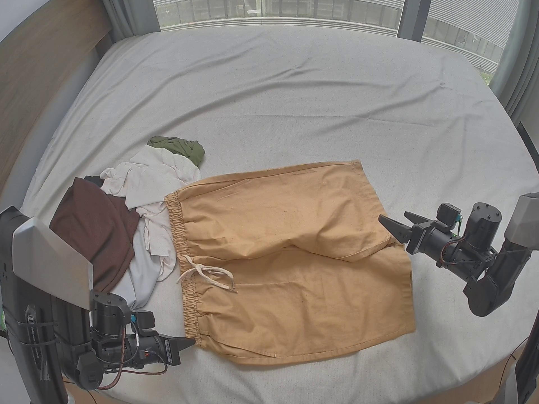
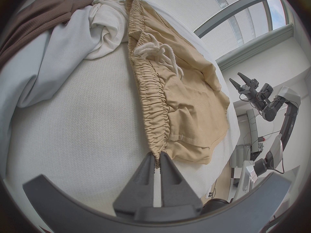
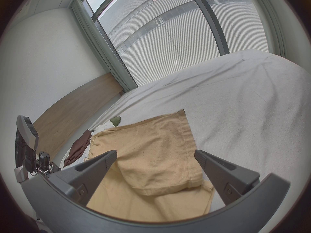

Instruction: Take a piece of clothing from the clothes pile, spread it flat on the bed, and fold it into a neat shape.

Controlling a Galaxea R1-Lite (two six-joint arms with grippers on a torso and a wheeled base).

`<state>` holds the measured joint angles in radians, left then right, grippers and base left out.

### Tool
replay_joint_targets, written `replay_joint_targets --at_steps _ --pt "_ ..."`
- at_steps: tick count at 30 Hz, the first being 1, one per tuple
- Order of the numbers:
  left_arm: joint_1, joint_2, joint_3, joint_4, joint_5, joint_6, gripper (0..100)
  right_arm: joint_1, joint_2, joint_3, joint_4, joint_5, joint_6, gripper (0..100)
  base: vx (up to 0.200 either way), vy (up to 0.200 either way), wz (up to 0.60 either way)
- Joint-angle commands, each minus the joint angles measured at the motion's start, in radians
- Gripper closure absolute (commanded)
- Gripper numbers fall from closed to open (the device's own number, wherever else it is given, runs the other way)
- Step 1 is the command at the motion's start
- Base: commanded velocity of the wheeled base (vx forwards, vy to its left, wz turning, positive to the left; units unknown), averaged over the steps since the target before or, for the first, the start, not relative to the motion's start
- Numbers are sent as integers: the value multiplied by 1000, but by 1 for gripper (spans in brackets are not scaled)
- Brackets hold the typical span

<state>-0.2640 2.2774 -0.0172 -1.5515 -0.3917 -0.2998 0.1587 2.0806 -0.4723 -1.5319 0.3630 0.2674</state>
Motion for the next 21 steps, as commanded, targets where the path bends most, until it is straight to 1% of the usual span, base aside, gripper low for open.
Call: replay_joint_targets --at_steps 1,6,8,9,11,12,15,16,21 --pt "17 -50 14 -1 -1 -1 100 -2 19 37 3 1 -8 0 0 0 0" --pt "35 -88 17 1 -3 -4 100 -19 79 93 3 2 -96 0 0 0 0" --pt "35 -88 17 1 -3 -4 100 -19 79 93 3 2 -96 0 0 0 0" --pt "37 -75 17 1 -4 1 100 -25 87 126 3 2 -123 0 0 0 0" --pt "37 -65 17 -1 -4 2 100 -28 85 143 4 2 -126 0 0 0 0" --pt "34 -58 17 -1 -3 4 100 -42 81 159 7 2 -140 0 0 0 0" --pt "31 -56 17 -1 -3 4 100 -70 73 173 42 2 -172 0 0 0 0" --pt "29 -56 17 -1 -3 4 100 -85 65 187 79 2 -197 0 0 0 0" --pt "29 -53 17 -1 1 5 100 -96 42 255 136 2 -231 0 0 0 0"
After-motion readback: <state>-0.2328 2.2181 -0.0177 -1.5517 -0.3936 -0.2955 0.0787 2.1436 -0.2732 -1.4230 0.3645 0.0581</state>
